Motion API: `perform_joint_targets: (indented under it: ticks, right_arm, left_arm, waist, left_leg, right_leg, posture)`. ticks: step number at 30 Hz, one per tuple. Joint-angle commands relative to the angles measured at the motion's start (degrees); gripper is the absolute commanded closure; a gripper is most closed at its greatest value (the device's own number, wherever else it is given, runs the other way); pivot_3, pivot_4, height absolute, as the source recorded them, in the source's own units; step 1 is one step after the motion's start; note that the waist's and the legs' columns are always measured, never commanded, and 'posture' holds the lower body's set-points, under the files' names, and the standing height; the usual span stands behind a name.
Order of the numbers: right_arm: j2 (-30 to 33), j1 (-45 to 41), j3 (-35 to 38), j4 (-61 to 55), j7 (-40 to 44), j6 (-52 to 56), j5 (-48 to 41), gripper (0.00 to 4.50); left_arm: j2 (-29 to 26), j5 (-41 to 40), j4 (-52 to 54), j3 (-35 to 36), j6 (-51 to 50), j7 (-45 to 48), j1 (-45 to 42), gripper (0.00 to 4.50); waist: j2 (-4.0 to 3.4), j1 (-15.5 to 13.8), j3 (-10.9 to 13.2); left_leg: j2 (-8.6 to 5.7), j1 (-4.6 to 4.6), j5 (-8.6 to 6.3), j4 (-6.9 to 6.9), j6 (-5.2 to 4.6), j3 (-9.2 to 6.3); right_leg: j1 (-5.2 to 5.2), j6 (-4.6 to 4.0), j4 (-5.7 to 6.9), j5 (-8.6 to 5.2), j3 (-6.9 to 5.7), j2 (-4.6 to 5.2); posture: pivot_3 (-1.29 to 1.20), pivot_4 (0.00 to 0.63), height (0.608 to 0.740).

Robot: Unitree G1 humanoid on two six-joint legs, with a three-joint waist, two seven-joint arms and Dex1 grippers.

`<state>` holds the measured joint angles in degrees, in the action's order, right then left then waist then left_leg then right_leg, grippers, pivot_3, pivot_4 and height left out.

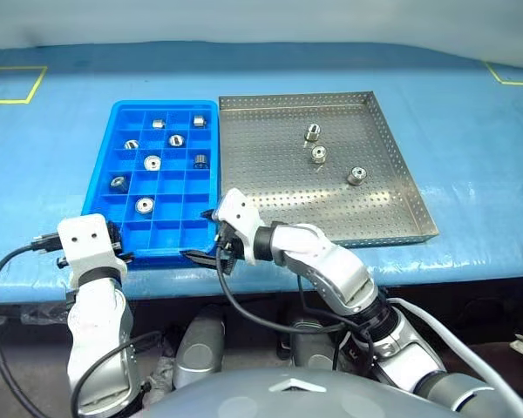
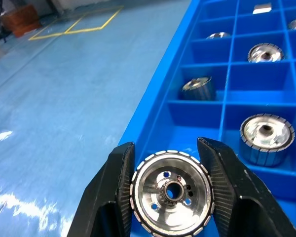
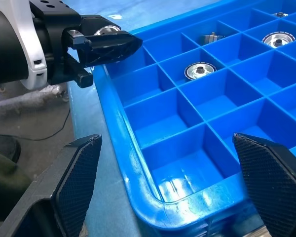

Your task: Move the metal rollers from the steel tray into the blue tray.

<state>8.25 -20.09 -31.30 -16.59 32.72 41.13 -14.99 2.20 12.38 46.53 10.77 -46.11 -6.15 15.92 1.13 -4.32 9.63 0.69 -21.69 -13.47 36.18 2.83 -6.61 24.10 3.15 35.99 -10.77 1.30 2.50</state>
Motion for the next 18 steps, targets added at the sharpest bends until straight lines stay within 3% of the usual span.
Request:
perform_joint_targets:
  ticks: [1, 4, 12, 18]
  right_arm:
    - [-0.29, -0.36, -0.06, -1.15, 0.55, -0.89, 0.02, 0.00]
    - [0.08, 0.14, -0.03, -1.50, 0.24, -0.60, 0.36, 0.00]
    - [-0.05, 1.91, 0.78, -3.16, -1.52, 0.05, 0.88, 0.00]
    - [-3.70, 2.61, 6.62, -5.08, -8.40, -0.21, 1.09, 0.00]
  left_arm:
    - [0.97, 1.26, 1.56, 1.46, -0.04, -1.93, 1.07, 2.78]
    - [2.06, -0.38, 0.87, 2.85, 0.41, -1.79, -0.27, 2.78]
    - [0.59, -2.93, -1.35, 2.22, 2.24, -0.12, -5.94, 0.19]
    - [-1.87, -5.82, -4.37, -2.04, 6.95, 4.29, -9.96, 0.05]
  waist:
    - [0.00, 0.05, 0.00]
    - [0.00, 0.07, 0.00]
    - [0.03, -0.27, -0.02]
    - [0.03, 0.52, -0.02]
  left_leg:
    - [0.00, 0.00, 0.00, -0.02, 0.00, 0.01]
    - [0.01, -0.02, 0.00, -0.14, 0.01, 0.04]
    - [0.01, -0.11, 0.01, -0.10, 0.03, 0.04]
    - [0.03, -0.13, 0.01, -0.07, 0.03, 0.03]
  right_leg:
    - [0.02, -0.01, 0.00, -0.01, 0.00, 0.00]
    - [0.10, -0.06, 0.00, -0.03, 0.00, 0.00]
    - [0.16, -0.05, 0.01, -0.03, -0.02, 0.00]
    - [0.17, -0.05, 0.03, -0.03, -0.04, 0.00]
  posture:
    - [0.34, 0.150, 0.740]
    - [0.32, 0.150, 0.740]
    - [0.25, 0.150, 0.740]
    - [0.18, 0.150, 0.740]
